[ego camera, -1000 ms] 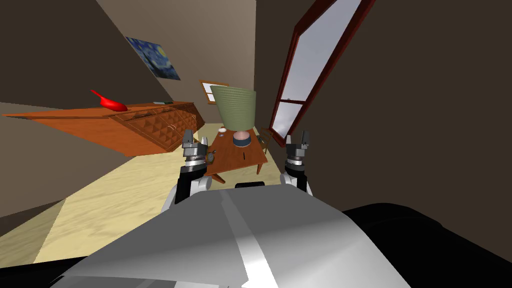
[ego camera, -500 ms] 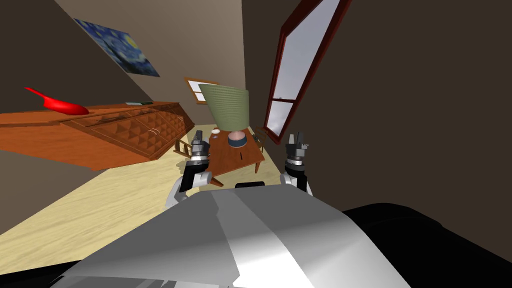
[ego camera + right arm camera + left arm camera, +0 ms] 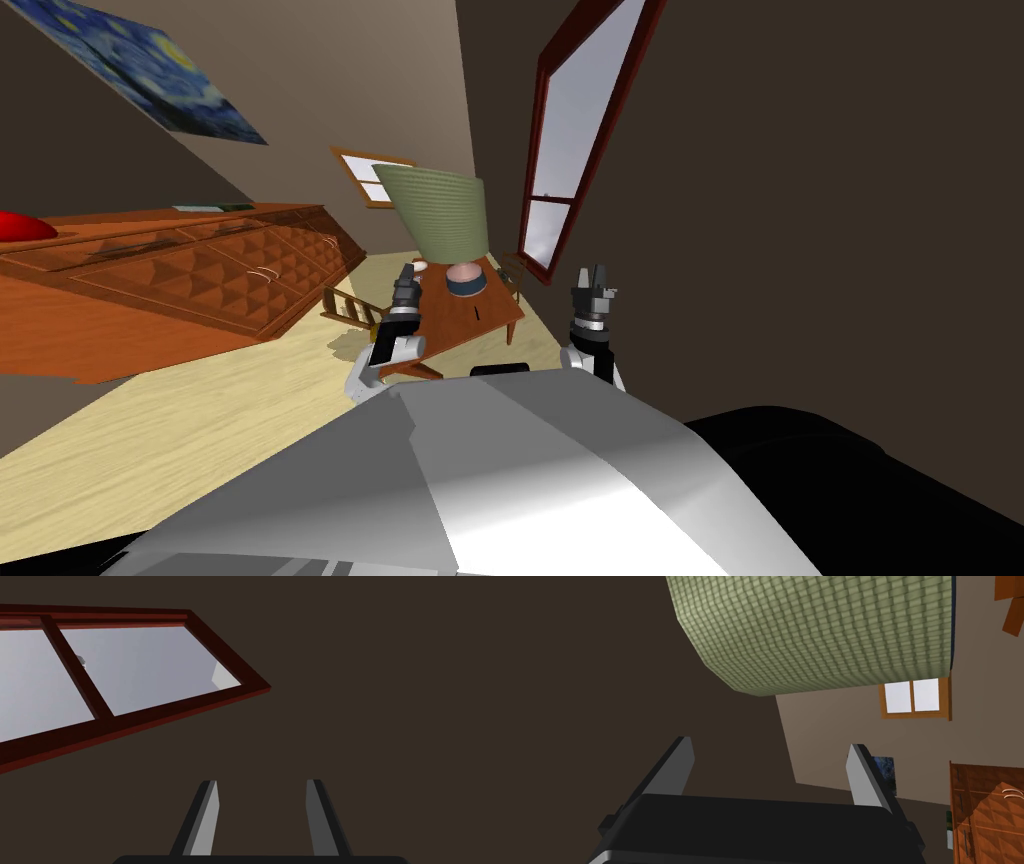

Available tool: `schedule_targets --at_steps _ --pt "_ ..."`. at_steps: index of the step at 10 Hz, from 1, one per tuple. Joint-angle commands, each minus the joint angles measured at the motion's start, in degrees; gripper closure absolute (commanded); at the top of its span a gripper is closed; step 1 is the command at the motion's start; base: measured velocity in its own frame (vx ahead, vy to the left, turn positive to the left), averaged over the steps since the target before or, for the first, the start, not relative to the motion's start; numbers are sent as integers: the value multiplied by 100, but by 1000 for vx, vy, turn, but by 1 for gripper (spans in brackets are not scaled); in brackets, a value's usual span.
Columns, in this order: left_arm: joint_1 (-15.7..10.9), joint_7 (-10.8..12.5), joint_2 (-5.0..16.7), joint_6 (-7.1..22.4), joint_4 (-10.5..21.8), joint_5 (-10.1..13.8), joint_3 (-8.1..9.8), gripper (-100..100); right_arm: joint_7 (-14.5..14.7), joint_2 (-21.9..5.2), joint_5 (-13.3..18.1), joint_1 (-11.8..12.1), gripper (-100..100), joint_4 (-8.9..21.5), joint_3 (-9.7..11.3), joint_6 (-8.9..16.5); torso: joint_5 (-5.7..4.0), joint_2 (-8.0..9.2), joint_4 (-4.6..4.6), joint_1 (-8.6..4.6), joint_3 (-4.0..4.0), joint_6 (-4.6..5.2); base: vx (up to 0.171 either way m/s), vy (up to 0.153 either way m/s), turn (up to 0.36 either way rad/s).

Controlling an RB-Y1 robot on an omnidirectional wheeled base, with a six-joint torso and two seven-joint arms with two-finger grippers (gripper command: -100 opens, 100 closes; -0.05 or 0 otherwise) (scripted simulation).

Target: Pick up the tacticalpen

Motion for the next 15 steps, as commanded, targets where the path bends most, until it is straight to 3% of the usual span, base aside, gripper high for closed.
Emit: schedule_targets --at_steps 1,2,3,4,5,6,7,8,9,10,11,12,13,14,15 --pt "-246 -209 63 261 286 50 116 -100 0 0 0 0 0 0 0 0 0 0 0 0 0 0 -20 25 -209" --pt "-447 -407 99 413 467 86 201 -100 0 0 0 -1 0 0 0 0 -1 -2 0 -4 -1 4 -29 34 -365" --pt "-453 -407 99 462 572 86 201 -100 0 0 0 -1 0 0 1 0 -1 0 0 -2 0 5 -22 35 -110" --pt "-664 -611 137 674 771 124 288 -100 0 0 0 0 0 0 0 0 -1 -1 0 -1 0 -2 -17 28 -174" --pt "-664 -611 137 674 853 124 288 -100 0 0 0 0 0 0 0 0 -1 -3 0 -4 -2 3 -12 23 -149" --pt "-878 -819 176 895 1066 164 376 -100 0 0 0 0 0 0 0 0 -2 -5 -1 -6 -3 0 -16 20 -255" --pt "-878 -819 176 895 1149 164 376 -100 0 0 0 -1 0 0 0 0 -2 -5 -1 -7 -3 4 -15 24 -111" --pt "-1093 -1031 217 1067 1441 207 464 -100 0 0 0 1 0 0 0 0 -2 -5 -1 -6 -3 -2 -17 22 -264" --pt "-1093 -1031 217 1125 1460 207 464 -100 0 0 0 -1 0 0 0 0 -2 -5 -1 -7 -3 4 -15 26 -115" --pt "-1306 -1244 259 1319 1720 252 551 -100 0 0 0 1 0 0 0 0 -2 -5 -1 -5 -3 -3 -16 23 -199" --pt "-1306 -1244 259 1362 1785 252 551 -100 0 0 0 0 0 0 0 0 -2 -5 -1 -6 -3 2 -12 25 -128" --pt "-1516 -1458 304 1606 1936 299 637 -100 0 0 0 1 0 0 0 0 -2 -6 -1 -6 -3 -2 -16 19 -275" --pt "-1516 -1458 304 1606 2121 299 637 -100 0 0 0 0 0 0 0 0 -2 -6 -1 -8 -3 3 -16 22 -130" --pt "-1722 -1672 354 1842 2302 349 721 -100 0 0 0 1 0 0 0 0 -2 -5 -1 -5 -3 -4 -15 31 -188" --pt "-1722 -1672 354 1856 2468 349 721 -100 0 0 0 0 0 0 0 0 -2 -6 -1 -3 -3 1 -11 26 -130"
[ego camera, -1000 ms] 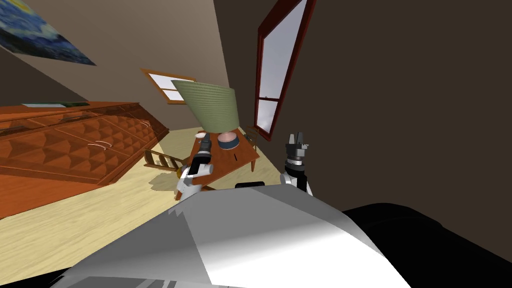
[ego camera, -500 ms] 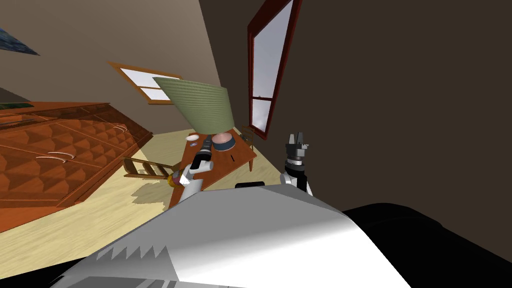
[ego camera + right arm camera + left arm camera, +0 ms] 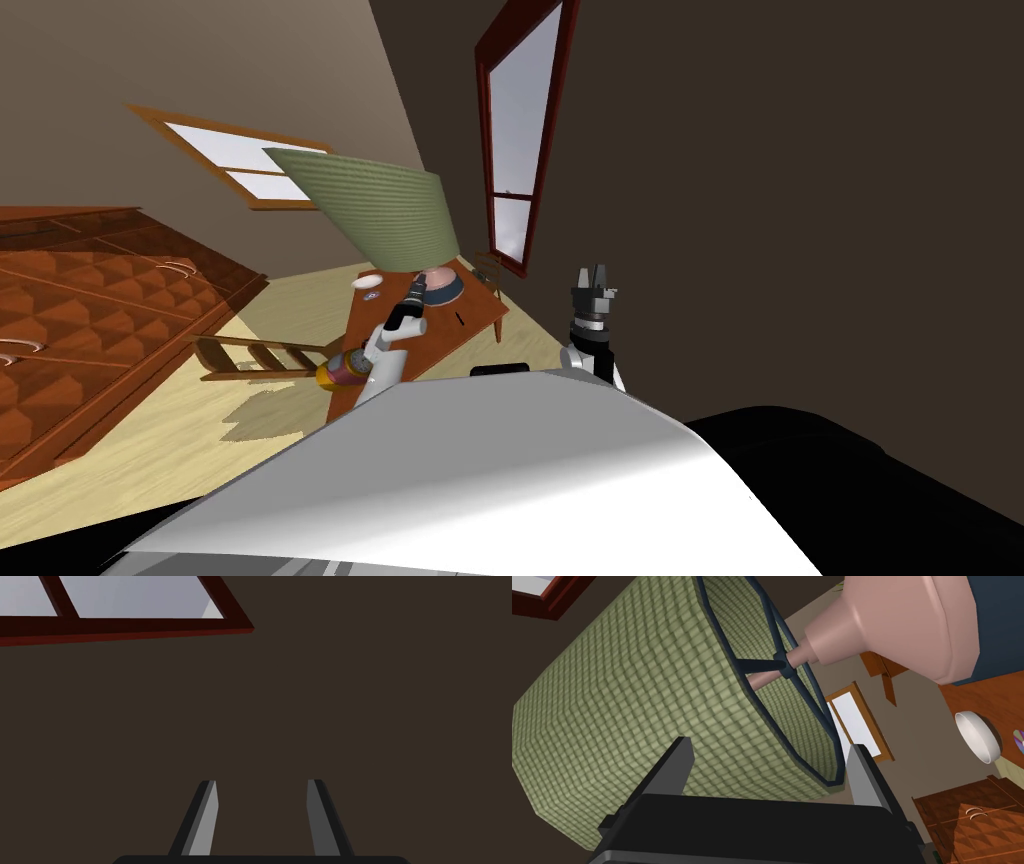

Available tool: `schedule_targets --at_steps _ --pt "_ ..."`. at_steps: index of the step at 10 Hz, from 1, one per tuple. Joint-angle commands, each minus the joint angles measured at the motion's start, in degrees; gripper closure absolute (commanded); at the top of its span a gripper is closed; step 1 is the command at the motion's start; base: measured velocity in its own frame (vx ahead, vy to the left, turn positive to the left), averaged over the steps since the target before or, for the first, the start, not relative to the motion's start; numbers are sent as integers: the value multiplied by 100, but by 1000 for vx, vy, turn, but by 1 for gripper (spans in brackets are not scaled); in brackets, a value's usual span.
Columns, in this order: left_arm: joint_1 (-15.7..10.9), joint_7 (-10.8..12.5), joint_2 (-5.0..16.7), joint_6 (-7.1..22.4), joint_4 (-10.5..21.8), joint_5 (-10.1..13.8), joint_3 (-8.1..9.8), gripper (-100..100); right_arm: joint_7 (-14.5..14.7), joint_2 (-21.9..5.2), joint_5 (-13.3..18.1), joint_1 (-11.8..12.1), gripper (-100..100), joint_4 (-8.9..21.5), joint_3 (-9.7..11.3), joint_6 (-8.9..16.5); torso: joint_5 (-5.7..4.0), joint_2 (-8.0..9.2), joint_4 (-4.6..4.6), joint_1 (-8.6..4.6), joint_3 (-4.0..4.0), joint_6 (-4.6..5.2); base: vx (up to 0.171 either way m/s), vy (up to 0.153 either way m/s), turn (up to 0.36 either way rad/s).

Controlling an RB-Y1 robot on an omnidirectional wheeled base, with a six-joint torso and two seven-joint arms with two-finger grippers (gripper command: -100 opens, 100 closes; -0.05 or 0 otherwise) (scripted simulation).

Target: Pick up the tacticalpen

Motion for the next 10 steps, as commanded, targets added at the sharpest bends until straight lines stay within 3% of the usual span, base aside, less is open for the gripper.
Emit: schedule_targets --at_steps 1,2,3,4,5,6,7,9,10 --pt "-218 -269 7 286 286 32 91 -100 0 0 0 0 0 0 0 0 0 0 0 0 0 0 -10 14 -284" --pt "-218 -269 7 301 440 32 91 -100 0 0 0 -1 0 0 0 0 -1 -1 0 -5 -1 6 -9 18 -125" --pt "-411 -479 69 496 702 85 170 -100 0 0 0 0 0 0 0 0 -1 -1 -1 -4 -1 -1 -11 17 -200" --pt "-411 -479 69 558 802 85 170 -100 0 0 0 0 0 0 0 0 -1 -1 0 -3 -1 3 -9 17 -124" --pt "-597 -685 138 750 1019 140 247 -100 0 0 0 0 0 0 0 0 -1 0 0 -3 0 -2 -10 15 -231" --pt "-597 -685 138 818 1169 140 247 -100 0 0 0 0 0 0 0 0 -2 -1 0 -4 -1 3 -6 19 -119" --pt "-774 -886 214 978 1408 197 320 -100 0 0 0 0 0 0 0 0 -1 -2 -1 -4 -1 -2 -4 14 -249" --pt "-774 -886 214 1079 1540 197 320 -100 0 0 0 1 0 0 0 0 -1 -4 -1 -3 -2 -3 -2 14 -38" --pt "-942 -1083 296 1261 1908 255 390 -100 0 0 0 1 0 0 0 0 -2 -3 0 -6 -2 -4 -2 6 -220"
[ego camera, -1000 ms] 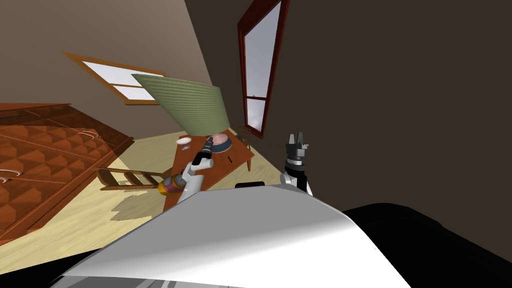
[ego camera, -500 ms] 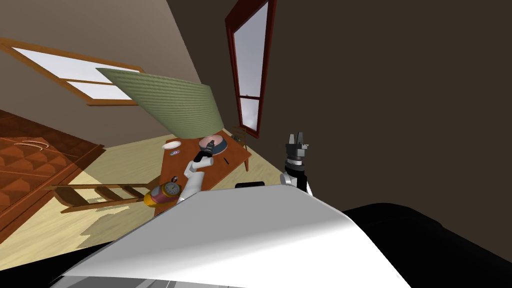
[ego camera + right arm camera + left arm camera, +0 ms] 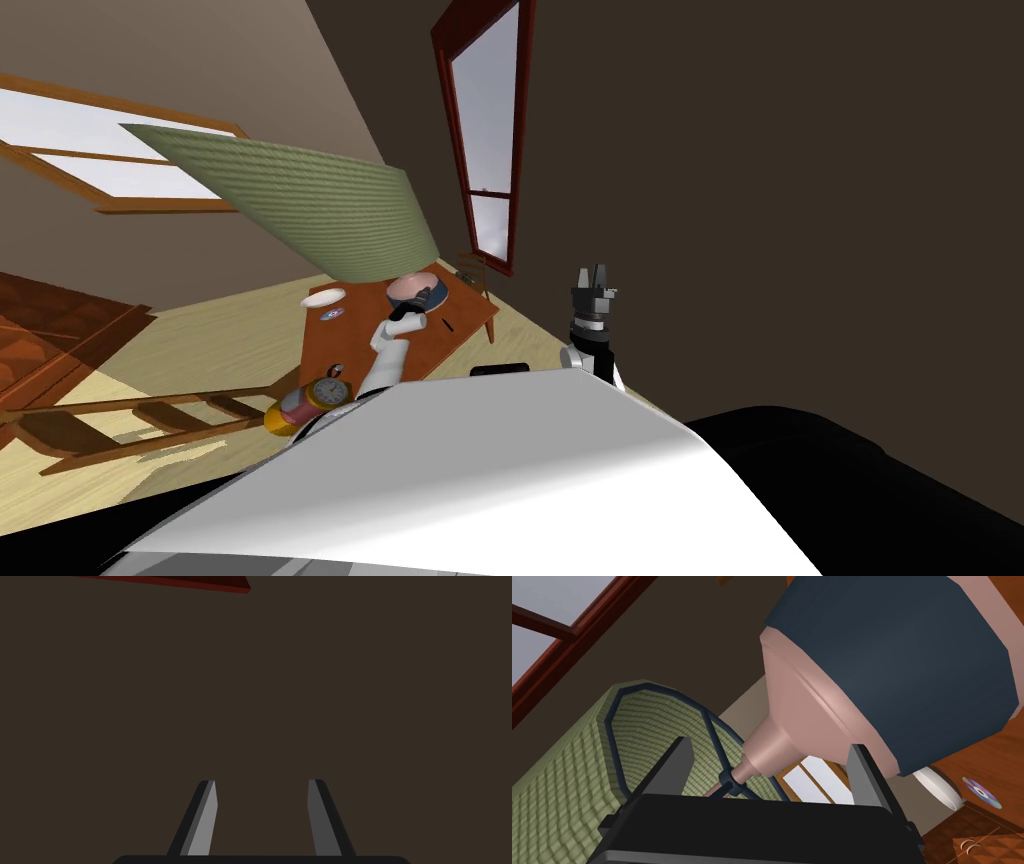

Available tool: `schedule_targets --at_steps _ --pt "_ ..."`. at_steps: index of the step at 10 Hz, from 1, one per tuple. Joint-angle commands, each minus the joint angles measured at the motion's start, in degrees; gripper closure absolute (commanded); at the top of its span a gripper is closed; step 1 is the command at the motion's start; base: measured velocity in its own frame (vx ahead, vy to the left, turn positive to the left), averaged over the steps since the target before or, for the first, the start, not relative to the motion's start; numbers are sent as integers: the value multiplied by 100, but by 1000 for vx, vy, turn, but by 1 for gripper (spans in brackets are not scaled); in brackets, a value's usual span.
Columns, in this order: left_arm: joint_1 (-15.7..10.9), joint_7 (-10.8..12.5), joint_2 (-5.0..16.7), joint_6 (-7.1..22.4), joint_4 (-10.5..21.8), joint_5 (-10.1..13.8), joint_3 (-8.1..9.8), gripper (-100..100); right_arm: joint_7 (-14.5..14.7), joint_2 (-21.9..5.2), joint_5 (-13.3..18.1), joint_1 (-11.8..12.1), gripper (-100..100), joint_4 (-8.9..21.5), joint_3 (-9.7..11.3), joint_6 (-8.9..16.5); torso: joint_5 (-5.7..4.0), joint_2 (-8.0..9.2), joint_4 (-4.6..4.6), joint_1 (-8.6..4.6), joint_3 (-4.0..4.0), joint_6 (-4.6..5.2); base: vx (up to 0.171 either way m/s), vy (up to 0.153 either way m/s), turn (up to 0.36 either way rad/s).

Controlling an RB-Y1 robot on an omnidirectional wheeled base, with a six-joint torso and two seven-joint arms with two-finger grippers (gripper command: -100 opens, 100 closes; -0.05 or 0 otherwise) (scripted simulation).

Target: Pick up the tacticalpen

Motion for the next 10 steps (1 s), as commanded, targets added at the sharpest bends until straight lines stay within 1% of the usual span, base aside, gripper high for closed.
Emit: schedule_targets --at_steps 1,2,3,4,5,6,7,8,9,10 --pt "-88 -113 12 208 168 5 42 -100 0 0 0 0 0 0 0 0 0 0 0 0 0 0 -4 15 -120" --pt "-247 -304 100 421 397 63 108 -100 0 0 0 1 0 0 -1 0 0 0 0 2 0 -5 -2 14 -178" --pt "-247 -304 100 468 527 63 108 -100 0 0 0 0 0 0 0 0 0 0 0 3 0 -2 -1 17 -127" --pt "-247 -304 100 468 542 63 108 -100 0 0 0 1 0 0 -1 0 1 0 0 3 0 -5 0 9 -3" --pt "-396 -489 194 727 730 123 170 -100 0 0 0 1 0 0 -1 0 1 -1 -1 1 -1 -7 1 5 -247" --pt "-396 -489 194 727 874 123 170 -100 0 0 0 0 0 0 0 0 0 -2 0 -1 -1 0 2 15 -102" --pt "-534 -666 292 957 1135 183 228 -100 0 0 0 1 0 0 -1 0 1 -3 -1 2 -2 -7 5 13 -165" --pt "-534 -666 292 984 1288 183 228 -100 0 0 0 1 0 0 0 0 1 -3 -1 3 -2 -4 3 16 -90" --pt "-662 -836 394 1215 1420 242 281 -100 0 0 0 1 0 0 -1 0 1 -2 -1 4 -1 -7 3 16 -187" --pt "-662 -836 394 1235 1656 242 281 -100 0 0 0 1 0 0 0 0 0 -4 0 4 -2 -2 5 16 -104"
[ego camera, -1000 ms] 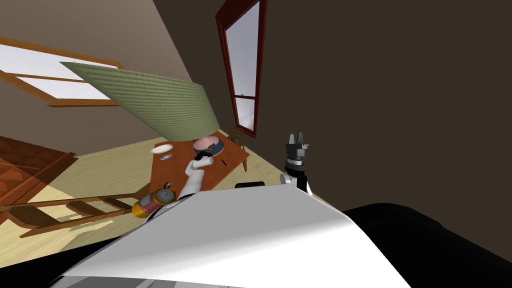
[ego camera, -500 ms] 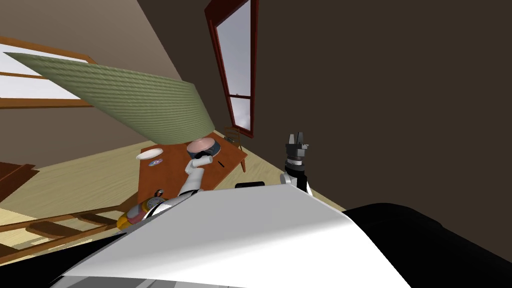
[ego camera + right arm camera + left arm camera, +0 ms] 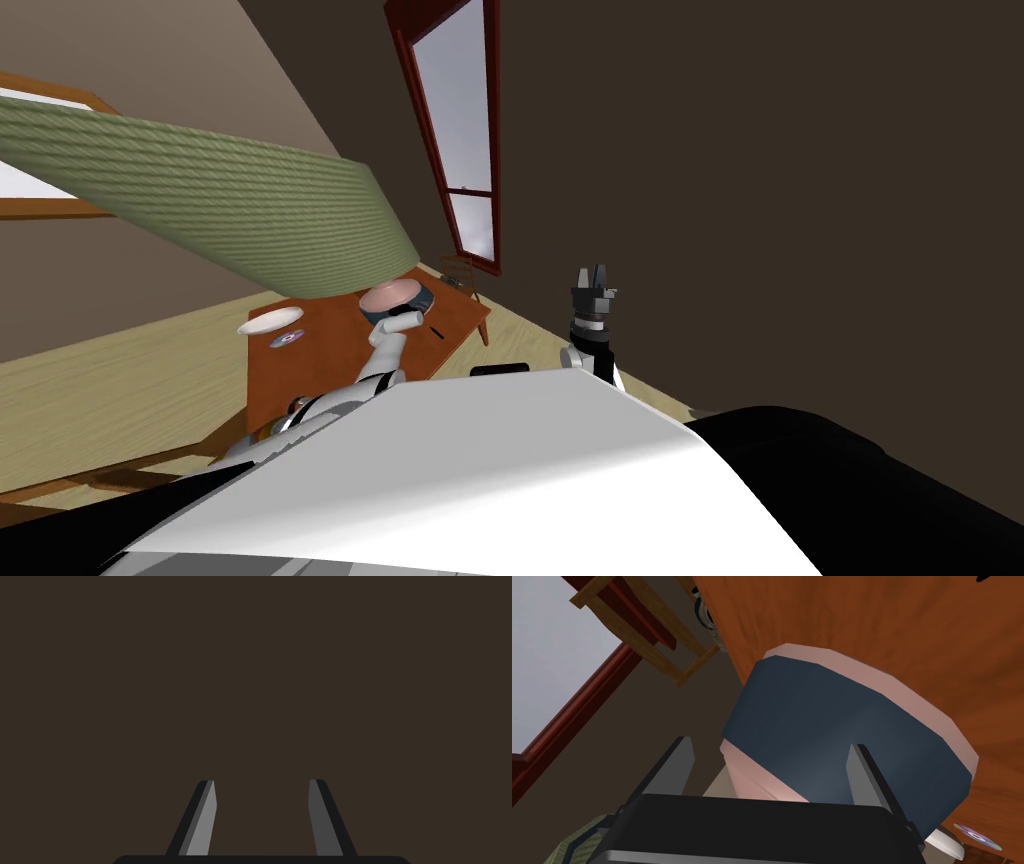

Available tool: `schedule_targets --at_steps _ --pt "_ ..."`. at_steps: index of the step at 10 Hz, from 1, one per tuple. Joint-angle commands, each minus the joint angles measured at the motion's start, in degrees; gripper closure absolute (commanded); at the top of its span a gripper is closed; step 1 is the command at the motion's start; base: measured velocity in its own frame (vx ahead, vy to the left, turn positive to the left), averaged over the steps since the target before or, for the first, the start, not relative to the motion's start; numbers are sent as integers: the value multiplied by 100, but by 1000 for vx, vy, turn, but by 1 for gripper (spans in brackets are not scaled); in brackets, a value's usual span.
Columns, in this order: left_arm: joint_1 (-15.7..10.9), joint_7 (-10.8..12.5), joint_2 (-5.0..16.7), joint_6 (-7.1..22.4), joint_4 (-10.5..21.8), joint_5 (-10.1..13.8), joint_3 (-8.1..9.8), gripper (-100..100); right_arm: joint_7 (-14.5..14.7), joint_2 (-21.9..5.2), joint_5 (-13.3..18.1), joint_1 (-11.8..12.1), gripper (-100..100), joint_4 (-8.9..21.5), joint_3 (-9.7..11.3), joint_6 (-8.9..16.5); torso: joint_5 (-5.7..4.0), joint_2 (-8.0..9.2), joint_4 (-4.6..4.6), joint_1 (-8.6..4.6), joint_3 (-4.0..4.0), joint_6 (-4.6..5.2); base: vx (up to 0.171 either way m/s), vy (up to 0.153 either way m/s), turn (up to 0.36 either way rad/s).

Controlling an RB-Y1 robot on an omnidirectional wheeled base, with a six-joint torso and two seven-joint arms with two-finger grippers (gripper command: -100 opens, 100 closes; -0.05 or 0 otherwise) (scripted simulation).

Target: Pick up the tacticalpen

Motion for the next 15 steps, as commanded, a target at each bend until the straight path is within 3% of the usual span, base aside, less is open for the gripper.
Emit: schedule_targets --at_steps 1,2,4,7,9,12,15 --pt "-15 -37 25 13 193 33 0 -100 0 0 0 0 0 0 0 0 0 0 0 0 0 0 4 5 22" --pt "-133 -198 129 259 333 92 49 -100 0 0 0 0 0 0 0 0 0 1 0 -3 1 -2 6 3 -180" --pt "-133 -198 129 259 556 92 49 -100 0 0 0 0 0 0 0 0 -1 -1 0 -2 -1 0 6 9 -40" --pt "-337 -492 341 729 1046 208 134 -100 0 0 0 0 0 0 0 0 0 0 0 -1 0 -1 8 11 -127" --pt "-337 -492 341 729 1257 208 134 -100 0 0 0 0 0 0 0 0 0 -2 0 0 -1 0 8 11 -48" --pt "-504 -749 557 1159 1808 315 204 -100 0 0 0 0 0 0 0 0 -1 -1 0 -2 0 -2 9 9 -115" --pt "-575 -863 665 1356 2203 365 233 -100 0 0 0 0 0 0 0 0 -1 -4 0 -1 -2 0 13 13 -85"
